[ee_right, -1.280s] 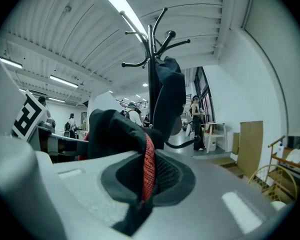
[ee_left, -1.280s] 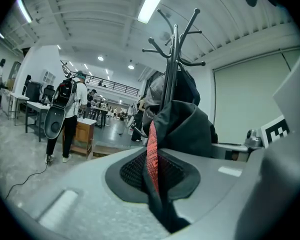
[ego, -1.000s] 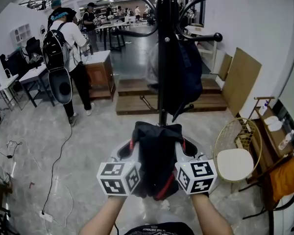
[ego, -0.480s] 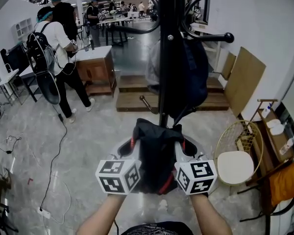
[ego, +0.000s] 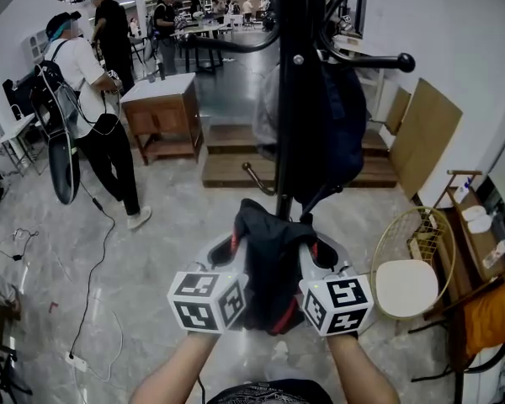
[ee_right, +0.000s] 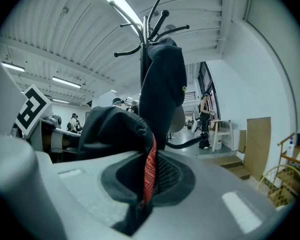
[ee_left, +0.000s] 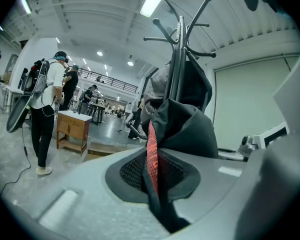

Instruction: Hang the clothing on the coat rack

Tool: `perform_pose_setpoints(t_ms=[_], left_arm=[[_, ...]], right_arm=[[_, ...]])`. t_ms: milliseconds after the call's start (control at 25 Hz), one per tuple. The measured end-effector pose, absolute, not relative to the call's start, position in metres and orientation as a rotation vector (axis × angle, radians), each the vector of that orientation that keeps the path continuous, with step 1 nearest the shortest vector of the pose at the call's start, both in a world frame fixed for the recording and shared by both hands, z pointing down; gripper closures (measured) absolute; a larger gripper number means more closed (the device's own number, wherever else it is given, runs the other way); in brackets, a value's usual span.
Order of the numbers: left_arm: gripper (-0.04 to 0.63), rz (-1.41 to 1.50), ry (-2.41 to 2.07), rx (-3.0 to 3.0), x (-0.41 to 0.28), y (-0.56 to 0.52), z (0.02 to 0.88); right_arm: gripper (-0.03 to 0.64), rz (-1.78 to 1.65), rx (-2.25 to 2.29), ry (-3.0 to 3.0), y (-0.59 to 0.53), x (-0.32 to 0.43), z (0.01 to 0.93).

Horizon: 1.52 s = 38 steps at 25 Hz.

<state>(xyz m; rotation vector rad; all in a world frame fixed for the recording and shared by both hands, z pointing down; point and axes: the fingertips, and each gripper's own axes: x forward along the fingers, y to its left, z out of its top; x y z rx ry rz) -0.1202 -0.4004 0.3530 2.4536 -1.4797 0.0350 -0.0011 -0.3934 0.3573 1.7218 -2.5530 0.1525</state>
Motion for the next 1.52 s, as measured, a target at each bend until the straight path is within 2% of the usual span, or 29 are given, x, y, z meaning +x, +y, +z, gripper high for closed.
perform_pose_setpoints(t_ms=[1520], left_arm=[[0.563, 0.117, -1.463, 2.419, -0.109, -0.398, 0.388]], right_arm=[[0.598, 0.215, 1.671, -2.545, -0.396, -0.013, 0.386]])
